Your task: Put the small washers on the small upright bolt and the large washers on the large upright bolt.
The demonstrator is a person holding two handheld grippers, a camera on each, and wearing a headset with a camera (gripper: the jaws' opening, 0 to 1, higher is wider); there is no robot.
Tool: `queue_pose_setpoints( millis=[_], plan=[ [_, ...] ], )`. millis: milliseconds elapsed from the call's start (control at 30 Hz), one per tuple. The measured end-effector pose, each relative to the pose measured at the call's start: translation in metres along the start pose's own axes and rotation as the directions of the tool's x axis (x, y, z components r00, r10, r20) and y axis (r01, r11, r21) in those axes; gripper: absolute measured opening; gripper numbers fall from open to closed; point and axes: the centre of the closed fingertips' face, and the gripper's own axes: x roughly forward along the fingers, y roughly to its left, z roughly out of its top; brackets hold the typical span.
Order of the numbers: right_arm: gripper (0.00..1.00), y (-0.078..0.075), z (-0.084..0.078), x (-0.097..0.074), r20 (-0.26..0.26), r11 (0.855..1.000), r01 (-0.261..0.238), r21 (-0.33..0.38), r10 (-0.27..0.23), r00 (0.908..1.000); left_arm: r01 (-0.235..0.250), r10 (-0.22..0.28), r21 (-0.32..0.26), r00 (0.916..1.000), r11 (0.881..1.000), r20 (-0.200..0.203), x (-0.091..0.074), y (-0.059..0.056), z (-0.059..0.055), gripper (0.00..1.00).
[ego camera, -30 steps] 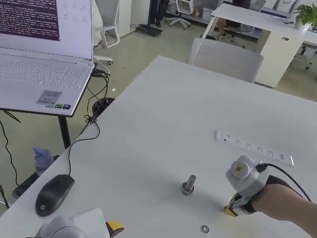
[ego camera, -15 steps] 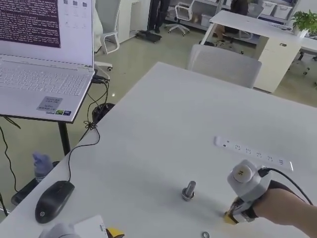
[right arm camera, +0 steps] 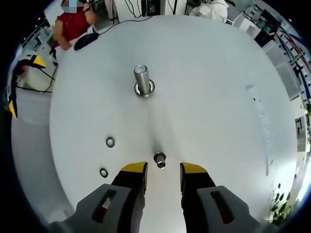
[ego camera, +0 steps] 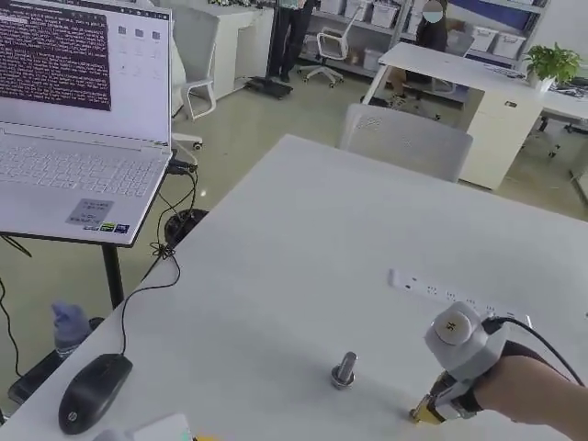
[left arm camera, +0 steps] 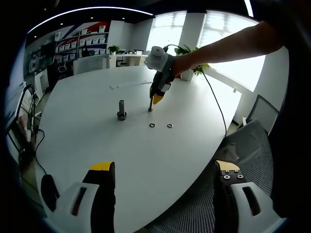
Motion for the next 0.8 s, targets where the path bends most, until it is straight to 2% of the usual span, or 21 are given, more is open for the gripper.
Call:
queue_pose_setpoints(
  millis=[467, 633, 800],
  plan=[
    [0.28, 0.007, 0.006, -0.023, 0.003, 1.0, 0.008, -0.016, -0.008, 1.0, 0.004, -0.004, 0.007, 0.9998, 1.0, 0.022, -0.002, -0.006, 0.005, 0.83],
    [0.28, 0.013, 0.01, -0.034, 0.01, 1.0, 0.011, -0.02, -0.011, 0.9999, 0.009, -0.009, 0.014, 0.9997, 1.0, 0.024, -0.004, -0.011, 0.004, 0.83],
    [0.28, 0.016, 0.009, -0.038, 0.005, 1.0, 0.011, -0.029, -0.011, 0.9999, 0.01, -0.01, 0.015, 0.9998, 1.0, 0.019, -0.006, -0.013, 0.003, 0.82]
  ],
)
